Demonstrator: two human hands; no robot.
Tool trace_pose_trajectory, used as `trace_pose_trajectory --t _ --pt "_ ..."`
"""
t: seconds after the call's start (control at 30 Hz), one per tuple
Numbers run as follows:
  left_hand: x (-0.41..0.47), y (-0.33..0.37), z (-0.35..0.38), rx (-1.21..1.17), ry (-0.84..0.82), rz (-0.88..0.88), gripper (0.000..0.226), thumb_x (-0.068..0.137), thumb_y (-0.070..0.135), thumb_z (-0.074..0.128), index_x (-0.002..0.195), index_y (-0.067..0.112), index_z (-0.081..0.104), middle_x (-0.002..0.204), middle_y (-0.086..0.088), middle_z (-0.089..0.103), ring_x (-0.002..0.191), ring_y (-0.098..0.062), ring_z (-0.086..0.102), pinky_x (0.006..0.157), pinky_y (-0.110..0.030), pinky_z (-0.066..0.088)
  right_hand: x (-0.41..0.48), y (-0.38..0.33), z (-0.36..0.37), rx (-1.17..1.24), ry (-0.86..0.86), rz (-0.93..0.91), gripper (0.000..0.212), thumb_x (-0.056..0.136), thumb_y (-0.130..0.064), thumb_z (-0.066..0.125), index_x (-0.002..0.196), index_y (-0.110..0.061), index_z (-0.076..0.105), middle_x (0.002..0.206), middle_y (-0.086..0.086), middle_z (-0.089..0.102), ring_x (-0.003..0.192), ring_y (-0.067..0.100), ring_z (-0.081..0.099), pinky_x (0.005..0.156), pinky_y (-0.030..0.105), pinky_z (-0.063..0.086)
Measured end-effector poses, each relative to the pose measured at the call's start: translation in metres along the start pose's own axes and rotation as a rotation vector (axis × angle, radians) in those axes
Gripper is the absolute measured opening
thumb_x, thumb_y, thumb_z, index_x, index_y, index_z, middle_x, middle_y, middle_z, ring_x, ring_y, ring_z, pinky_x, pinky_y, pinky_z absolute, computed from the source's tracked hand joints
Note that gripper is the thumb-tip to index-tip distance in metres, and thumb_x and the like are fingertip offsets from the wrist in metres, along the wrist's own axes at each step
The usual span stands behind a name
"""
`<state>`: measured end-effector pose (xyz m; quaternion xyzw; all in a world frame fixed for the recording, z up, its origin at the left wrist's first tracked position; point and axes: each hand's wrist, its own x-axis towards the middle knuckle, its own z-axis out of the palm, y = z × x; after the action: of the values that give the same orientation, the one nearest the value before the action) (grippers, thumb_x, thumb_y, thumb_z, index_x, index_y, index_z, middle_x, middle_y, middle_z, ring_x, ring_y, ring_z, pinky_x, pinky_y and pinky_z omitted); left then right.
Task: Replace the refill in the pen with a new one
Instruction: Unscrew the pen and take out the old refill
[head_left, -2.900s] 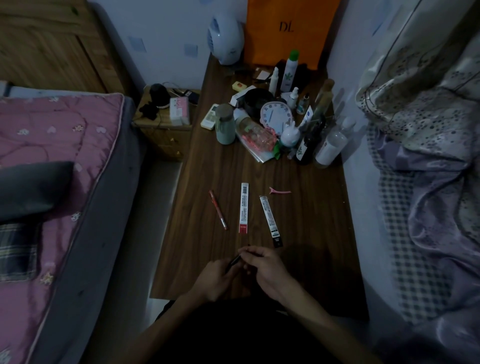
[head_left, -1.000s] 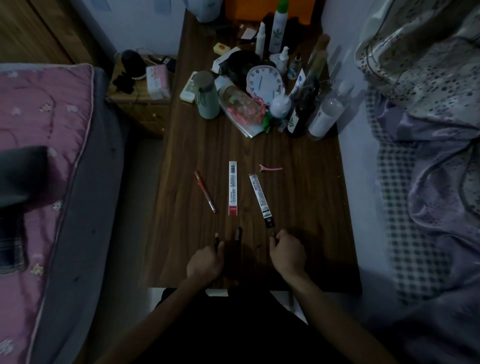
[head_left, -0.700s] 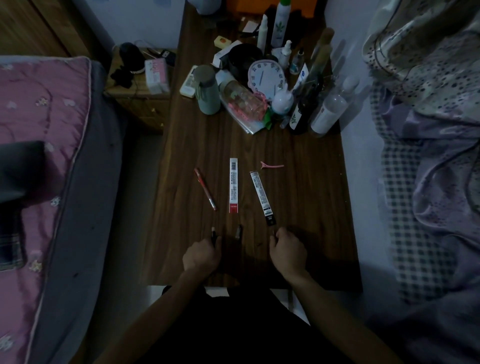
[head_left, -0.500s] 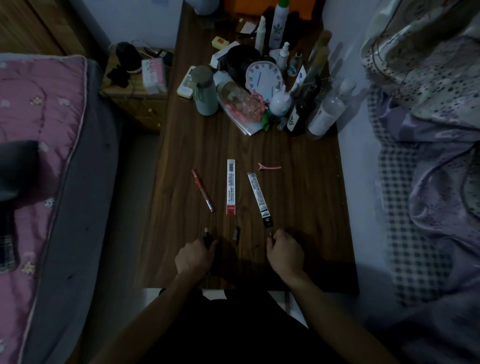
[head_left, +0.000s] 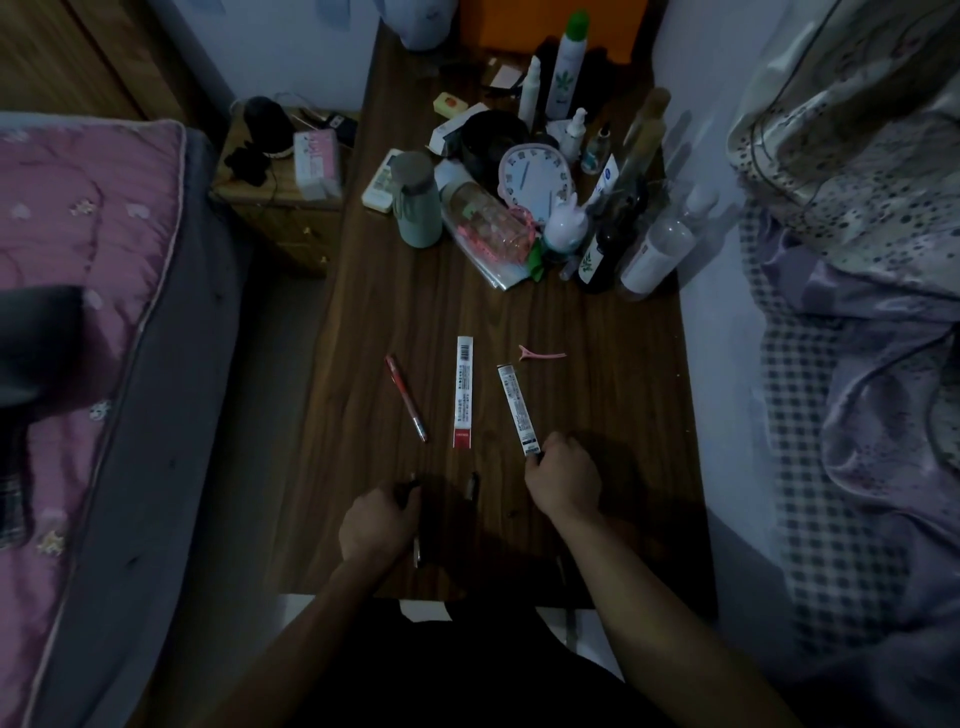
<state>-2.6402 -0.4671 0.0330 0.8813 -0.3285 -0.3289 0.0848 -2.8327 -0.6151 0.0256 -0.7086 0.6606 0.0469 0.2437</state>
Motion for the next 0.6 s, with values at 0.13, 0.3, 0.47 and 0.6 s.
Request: trace_pose_trajectory --t 0.13,0.3,0.47,0.6 --pt "0.001 0.006 -0.011 -0.115 -0.082 0.08 0.025 0.094 0.044 0.051 0.094 0.025 0.066 0.068 0.009 0.066 0.06 -0.005 0.064 0.049 -0.024 0.044 0.012 -0.01 -0.001 -0.034 -0.003 0.025 0.035 0.089 -0.042 0.064 0.109 -0.013 0.063 0.107 0.007 0.064 0.097 0.026 0.064 0.071 0.035 0.052" --pt "-0.004 0.014 -0.016 -0.182 -0.092 0.108 0.015 0.094 0.037 0.053 0.09 0.026 0.063 0.075 0.005 0.068 0.066 -0.008 0.066 0.059 -0.03 0.053 0.02 -0.019 0.0 -0.067 -0.003 0.03 0.032 0.085 -0.04 0.07 0.103 -0.014 0.064 0.103 0.005 0.068 0.093 0.025 0.067 0.063 0.03 0.043" --pt "-0.006 0.019 -0.02 -0.187 -0.073 0.133 0.013 0.092 0.034 0.057 0.088 0.023 0.064 0.076 0.005 0.068 0.067 -0.008 0.065 0.058 -0.027 0.047 0.027 -0.024 -0.002 -0.081 -0.081 0.038 0.027 0.083 -0.039 0.068 0.096 -0.016 0.068 0.095 0.005 0.069 0.086 0.025 0.069 0.06 0.029 0.048" --pt "-0.007 0.028 -0.025 -0.224 -0.072 0.156 0.014 0.091 0.031 0.059 0.08 0.025 0.061 0.07 0.007 0.064 0.062 -0.003 0.061 0.053 -0.019 0.041 0.024 -0.02 -0.006 -0.021 -0.024 0.036 0.019 0.087 -0.037 0.061 0.085 -0.018 0.065 0.087 0.002 0.069 0.072 0.017 0.062 0.06 0.028 0.048"
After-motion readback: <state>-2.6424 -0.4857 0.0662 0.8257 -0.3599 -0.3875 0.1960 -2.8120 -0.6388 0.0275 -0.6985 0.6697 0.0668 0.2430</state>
